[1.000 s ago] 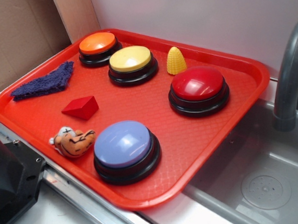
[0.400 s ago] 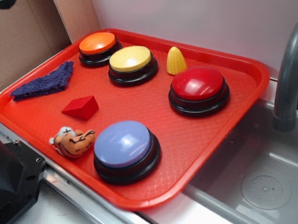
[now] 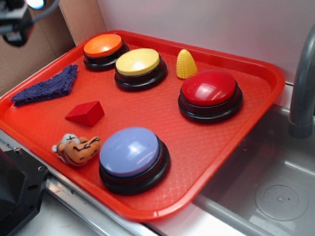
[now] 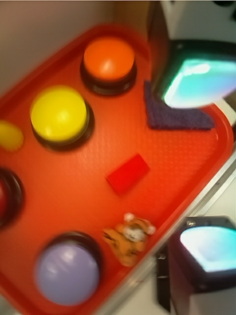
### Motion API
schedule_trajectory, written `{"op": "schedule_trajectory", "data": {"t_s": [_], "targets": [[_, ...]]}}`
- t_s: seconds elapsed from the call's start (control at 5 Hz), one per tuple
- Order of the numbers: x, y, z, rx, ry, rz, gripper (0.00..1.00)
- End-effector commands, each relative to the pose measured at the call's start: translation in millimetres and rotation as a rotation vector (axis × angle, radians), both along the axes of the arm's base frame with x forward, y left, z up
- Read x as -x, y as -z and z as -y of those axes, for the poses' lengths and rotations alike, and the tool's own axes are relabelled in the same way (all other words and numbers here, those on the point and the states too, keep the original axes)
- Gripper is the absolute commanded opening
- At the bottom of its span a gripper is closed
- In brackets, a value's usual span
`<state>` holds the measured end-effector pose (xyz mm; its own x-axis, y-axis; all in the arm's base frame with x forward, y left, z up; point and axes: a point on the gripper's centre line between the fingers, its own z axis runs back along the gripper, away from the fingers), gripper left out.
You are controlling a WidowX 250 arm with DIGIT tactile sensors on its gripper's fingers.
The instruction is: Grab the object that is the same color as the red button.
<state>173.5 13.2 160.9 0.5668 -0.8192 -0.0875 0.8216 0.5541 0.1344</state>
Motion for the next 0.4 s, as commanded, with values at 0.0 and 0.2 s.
{"op": "schedule_trajectory", "data": {"t_s": [0.0,0.2], "targets": [[-7,43,1,-0.074,0.109,-0.046,1.00],[-4,72,1,-0.112,0.126,-0.080,1.00]]}}
